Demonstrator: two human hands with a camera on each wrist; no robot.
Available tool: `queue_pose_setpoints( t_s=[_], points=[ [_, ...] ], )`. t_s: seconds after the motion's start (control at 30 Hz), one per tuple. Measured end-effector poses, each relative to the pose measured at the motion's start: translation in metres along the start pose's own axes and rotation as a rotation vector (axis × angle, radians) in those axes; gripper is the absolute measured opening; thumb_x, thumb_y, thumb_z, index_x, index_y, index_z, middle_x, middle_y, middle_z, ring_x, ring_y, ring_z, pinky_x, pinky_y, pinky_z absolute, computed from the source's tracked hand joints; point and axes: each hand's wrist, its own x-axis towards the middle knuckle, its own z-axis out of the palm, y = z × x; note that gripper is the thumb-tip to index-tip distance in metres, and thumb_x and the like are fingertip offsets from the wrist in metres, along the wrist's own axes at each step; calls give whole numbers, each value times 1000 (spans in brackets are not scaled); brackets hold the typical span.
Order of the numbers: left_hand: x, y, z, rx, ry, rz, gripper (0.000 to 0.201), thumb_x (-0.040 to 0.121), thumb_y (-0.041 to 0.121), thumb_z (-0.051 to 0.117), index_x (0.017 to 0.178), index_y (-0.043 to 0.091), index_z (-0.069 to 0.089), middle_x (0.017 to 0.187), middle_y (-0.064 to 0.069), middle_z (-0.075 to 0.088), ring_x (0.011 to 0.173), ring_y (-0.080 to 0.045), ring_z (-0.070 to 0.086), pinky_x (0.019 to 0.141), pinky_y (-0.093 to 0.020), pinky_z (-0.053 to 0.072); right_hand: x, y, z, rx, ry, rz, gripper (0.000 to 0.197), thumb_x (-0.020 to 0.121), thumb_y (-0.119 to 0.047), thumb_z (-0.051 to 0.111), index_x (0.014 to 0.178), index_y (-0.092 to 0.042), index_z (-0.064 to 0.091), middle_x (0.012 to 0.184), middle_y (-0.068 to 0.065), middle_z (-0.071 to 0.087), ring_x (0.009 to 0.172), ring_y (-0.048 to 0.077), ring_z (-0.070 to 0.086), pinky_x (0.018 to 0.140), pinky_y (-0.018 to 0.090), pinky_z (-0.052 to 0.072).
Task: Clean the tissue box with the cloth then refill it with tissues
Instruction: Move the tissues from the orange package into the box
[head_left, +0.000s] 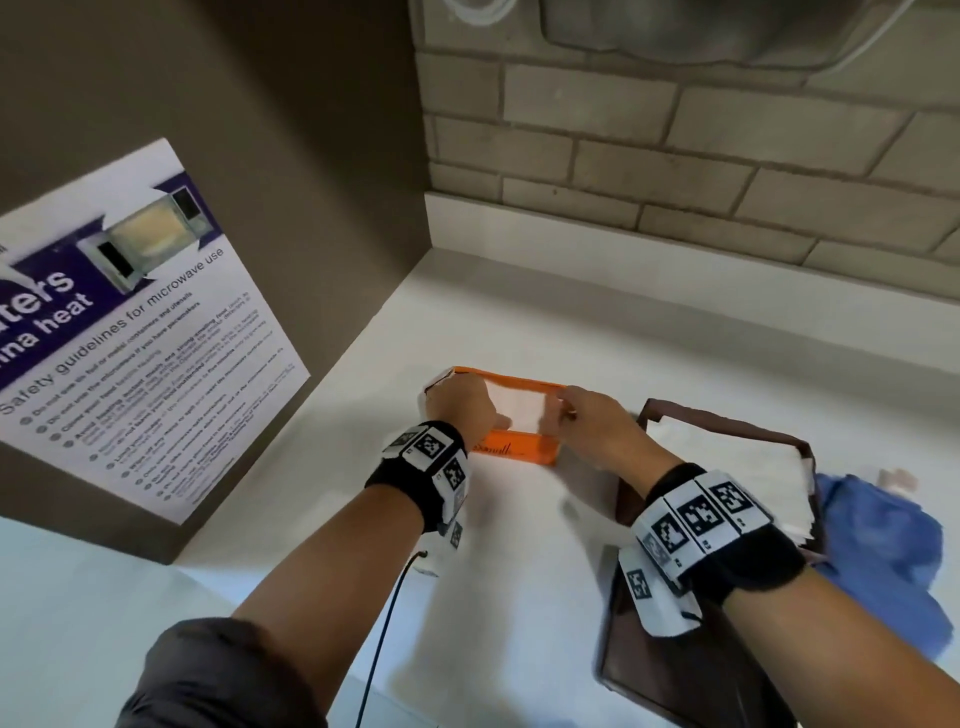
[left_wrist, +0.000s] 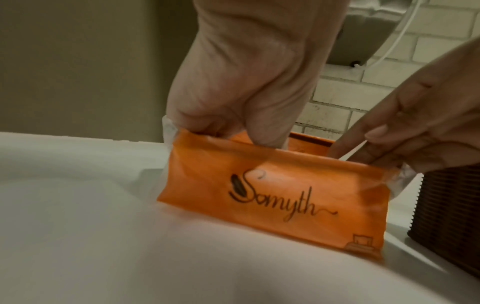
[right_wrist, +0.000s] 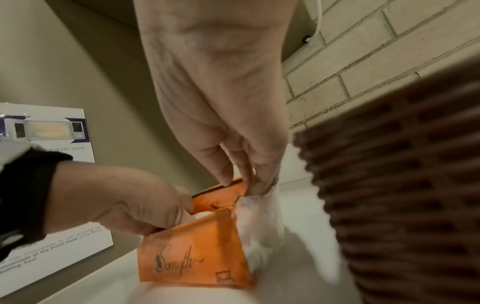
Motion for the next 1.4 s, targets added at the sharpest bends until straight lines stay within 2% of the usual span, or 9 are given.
queue_pose_setpoints(
  t_s=[0.2, 0.53, 0.7, 0.83, 0.97, 1.07, 1.23, 1.33, 1.4],
  points=[
    [-2, -12, -5, -406, -67, 23, 67, 65, 39, 82, 121, 10, 59, 119, -5, 65, 113, -24, 60, 96, -37, 49, 2, -1, -3, -18, -14, 54, 29, 93, -13, 43, 119, -2, 53, 120, 15, 60, 111, 33, 54, 85, 37, 45],
    [-37, -26, -44, -846, -336, 261, 42, 74, 25, 80, 112, 21, 63, 112, 4, 68, 105, -16, 64, 82, -20, 48, 10, 12, 0, 168, 28, 120, 75, 67, -37, 80, 125, -8, 44, 118, 10, 56, 103, 26, 57, 72, 30, 43],
    [-46, -32, -66, -1126, -368, 192, 21, 86, 14, 67, 105, 23, 66, 99, 7, 75, 94, -10, 70, 79, -22, 54, 9, 14, -2, 335, 38, 99, 69, 55, -45, 84, 107, -13, 53, 102, 9, 64, 90, 24, 63, 79, 38, 54],
    [-51, -33, -80, -1263, -293, 118, 20, 85, 16, 68, 104, 22, 66, 101, 4, 75, 96, -14, 71, 84, -31, 54, -4, 7, -16, 515, -10, 63, 40, 64, -39, 83, 84, -18, 56, 85, -4, 61, 74, 9, 59, 54, 11, 46],
    [-62, -27, -96, -1444, -232, 80, 21, 83, 19, 69, 103, 23, 66, 102, 2, 76, 98, -19, 71, 83, -36, 56, -20, 4, -31, 832, -60, -3, 77, 58, -53, 80, 121, -16, 55, 114, -3, 68, 102, 12, 65, 81, 23, 51],
    [-78, -13, -107, -1565, -265, 130, 27, 79, 24, 68, 105, 24, 65, 100, 2, 76, 97, -18, 71, 78, -34, 59, -37, 3, -41, 1176, -145, -21, 83, 70, -65, 62, 136, -19, 40, 128, -1, 62, 111, 14, 63, 91, 33, 52],
    [-101, 31, -111, -1614, -348, 239, 29, 83, 24, 68, 111, 20, 64, 111, -4, 73, 102, -20, 70, 81, -34, 59, -77, 17, -64, 1721, -201, -28, 79, 83, -76, 22, 136, -23, 48, 134, 6, 58, 122, 28, 55, 105, 48, 42],
    [-108, 58, -91, -1467, -270, 215, 23, 84, 20, 70, 107, 20, 66, 101, 0, 76, 90, -15, 73, 69, -31, 61, -102, 40, -75, 1686, -64, 27, 85, 79, -78, 25, 130, -16, 55, 127, 10, 63, 116, 28, 60, 98, 47, 48],
    [-112, 75, -68, -1405, -275, 195, 35, 82, 22, 72, 115, 17, 63, 106, -2, 74, 94, -17, 72, 73, -36, 61, -116, 58, -76, 1536, 39, 56, 64, 86, -64, 41, 123, -15, 60, 122, 8, 66, 110, 22, 65, 94, 39, 51]
  ],
)
